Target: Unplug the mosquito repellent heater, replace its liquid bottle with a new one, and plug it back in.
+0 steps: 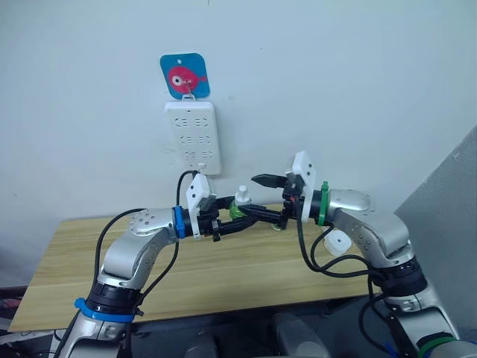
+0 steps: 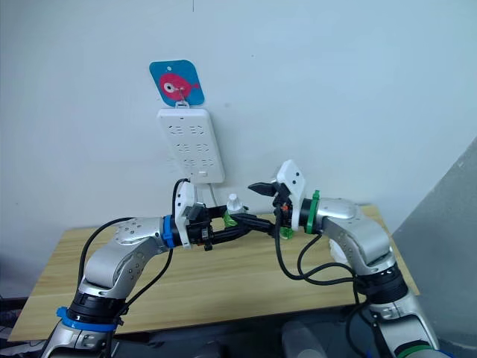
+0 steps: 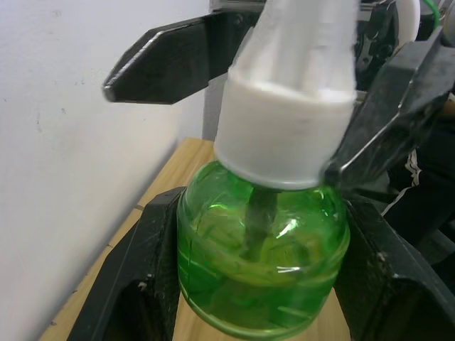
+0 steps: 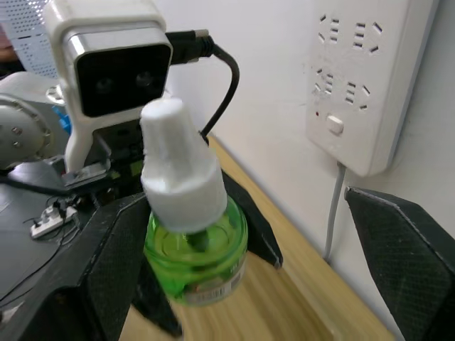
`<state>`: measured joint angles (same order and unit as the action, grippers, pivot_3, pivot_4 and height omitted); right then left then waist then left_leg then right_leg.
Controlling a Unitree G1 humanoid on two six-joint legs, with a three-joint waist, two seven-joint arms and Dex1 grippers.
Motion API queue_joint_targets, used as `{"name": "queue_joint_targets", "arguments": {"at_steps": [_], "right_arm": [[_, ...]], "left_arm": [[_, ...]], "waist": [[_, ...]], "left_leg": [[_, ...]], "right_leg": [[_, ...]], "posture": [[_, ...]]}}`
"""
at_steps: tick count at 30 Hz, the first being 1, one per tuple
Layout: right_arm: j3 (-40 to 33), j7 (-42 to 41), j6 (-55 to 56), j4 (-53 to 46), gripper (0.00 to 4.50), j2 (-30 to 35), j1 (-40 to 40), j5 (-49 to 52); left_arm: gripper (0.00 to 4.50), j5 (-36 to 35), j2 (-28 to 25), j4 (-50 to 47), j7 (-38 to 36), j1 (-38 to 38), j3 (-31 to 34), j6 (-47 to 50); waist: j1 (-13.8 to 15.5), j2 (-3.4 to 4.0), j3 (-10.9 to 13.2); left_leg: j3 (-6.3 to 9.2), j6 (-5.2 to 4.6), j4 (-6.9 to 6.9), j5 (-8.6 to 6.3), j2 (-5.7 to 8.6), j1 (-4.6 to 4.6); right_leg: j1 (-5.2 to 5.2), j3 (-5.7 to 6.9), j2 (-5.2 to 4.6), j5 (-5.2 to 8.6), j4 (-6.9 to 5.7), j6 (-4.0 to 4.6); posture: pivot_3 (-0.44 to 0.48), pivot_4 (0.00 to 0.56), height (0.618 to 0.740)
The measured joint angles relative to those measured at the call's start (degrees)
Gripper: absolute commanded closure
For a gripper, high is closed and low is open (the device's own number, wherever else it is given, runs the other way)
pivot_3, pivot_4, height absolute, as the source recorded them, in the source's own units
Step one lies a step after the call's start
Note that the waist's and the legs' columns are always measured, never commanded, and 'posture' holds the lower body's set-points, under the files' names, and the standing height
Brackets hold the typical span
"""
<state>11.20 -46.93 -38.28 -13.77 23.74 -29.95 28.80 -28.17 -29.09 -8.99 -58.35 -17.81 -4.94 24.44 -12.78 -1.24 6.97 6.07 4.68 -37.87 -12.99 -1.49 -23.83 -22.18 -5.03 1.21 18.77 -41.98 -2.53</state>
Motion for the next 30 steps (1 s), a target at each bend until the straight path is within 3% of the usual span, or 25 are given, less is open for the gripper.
{"name": "queue_joint_targets", "arguments": {"at_steps": [6,10,22,25,30], "right_arm": [[-2.8,-4.3,-3.5,-3.3,0.0,7.3,0.7,3.1],[-3.1,-5.1,-4.9,-6.1,0.0,8.4,1.3,4.2],[1.1,2.6,-7.8,-8.2,0.0,-2.5,-1.0,5.1],[1.1,3.1,-7.8,-7.3,0.59,-3.4,-1.2,5.5],[0.3,3.2,-8.4,-6.0,2.46,-4.3,-1.6,6.8]], "left_arm": [[2.09,0.0,-0.1,0.0,-0.8,0.3,0.0,-0.2],[2.09,0.1,-0.1,0.0,-1.0,0.3,0.0,-0.7],[2.09,0.3,-0.1,0.0,-1.3,0.3,-0.3,-1.1],[2.09,0.4,-0.2,0.0,-1.3,0.3,-0.4,-1.1],[2.09,0.4,-0.6,0.0,-1.5,0.5,-0.4,-1.2]], "waist": [[0.1,0.0,0.0],[-0.1,0.0,0.0],[0.1,0.0,0.0],[0.1,0.0,0.0],[0.0,0.0,0.0]], "left_leg": [[-0.02,0.0,0.0,0.0,0.0,0.0],[-0.05,0.0,0.01,0.0,-0.01,0.02],[-0.02,0.0,-0.01,0.0,-0.02,0.0],[-0.02,0.0,0.0,0.0,-0.01,0.0],[-0.02,0.0,0.0,0.0,-0.01,0.0]], "right_leg": [[0.0,-0.01,0.02,0.01,0.0,-0.01],[0.0,-0.05,0.03,0.01,0.0,-0.01],[0.0,-0.04,0.0,0.01,0.0,-0.01],[0.0,-0.03,0.01,0.01,0.0,-0.01],[-0.01,-0.03,0.02,0.01,0.0,-0.01]], "posture": [[-0.219,0.057,0.692],[-0.22,0.057,0.692],[-0.216,0.054,0.692],[-0.216,0.054,0.692],[-0.21,0.055,0.692]]}}
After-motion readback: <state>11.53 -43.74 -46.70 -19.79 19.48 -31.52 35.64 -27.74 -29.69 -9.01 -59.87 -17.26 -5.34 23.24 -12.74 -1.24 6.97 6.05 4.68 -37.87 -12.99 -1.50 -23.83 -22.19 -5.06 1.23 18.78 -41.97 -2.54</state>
